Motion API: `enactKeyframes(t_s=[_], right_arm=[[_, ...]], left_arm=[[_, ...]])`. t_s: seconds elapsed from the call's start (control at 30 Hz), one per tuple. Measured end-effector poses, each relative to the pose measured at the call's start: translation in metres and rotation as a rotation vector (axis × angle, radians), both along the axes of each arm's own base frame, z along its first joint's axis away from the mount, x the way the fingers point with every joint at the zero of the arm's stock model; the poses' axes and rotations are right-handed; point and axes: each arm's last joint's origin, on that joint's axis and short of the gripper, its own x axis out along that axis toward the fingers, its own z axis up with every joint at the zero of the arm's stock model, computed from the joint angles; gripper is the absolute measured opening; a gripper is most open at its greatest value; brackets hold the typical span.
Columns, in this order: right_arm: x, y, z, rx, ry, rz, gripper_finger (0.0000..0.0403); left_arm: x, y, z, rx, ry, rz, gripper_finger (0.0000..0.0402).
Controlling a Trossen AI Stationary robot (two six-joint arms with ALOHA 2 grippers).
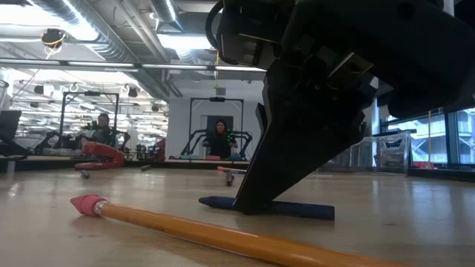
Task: Sort crayons/erasers/pens/pencils in bins
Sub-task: Put the blue crayon into the bottom right transparent bin
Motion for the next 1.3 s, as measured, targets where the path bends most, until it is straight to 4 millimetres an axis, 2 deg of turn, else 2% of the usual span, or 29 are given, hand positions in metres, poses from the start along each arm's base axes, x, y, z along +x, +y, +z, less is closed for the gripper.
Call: enactKeyframes(t_s=[0.3,0.47,1.13,1.3], right_arm=[[0.0,-0.001,0.0,0.002,0.005,-0.002,0.0022],[0.001,-0.002,-0.001,0.007,0.008,-0.003,0.0027],[0.001,-0.004,-0.001,0.047,0.016,-0.048,0.0031],[0.002,-0.006,-0.001,0.069,0.031,-0.035,0.0053]], left_arm=[[0.013,-0.018,0.003,-0.06,-0.075,-0.185,0.0086],[0.016,-0.023,0.005,-0.079,-0.083,-0.248,0.0086],[0.017,-0.023,0.005,-0.084,-0.084,-0.25,0.0086],[0.017,-0.023,0.005,-0.08,-0.088,-0.248,0.0086]])
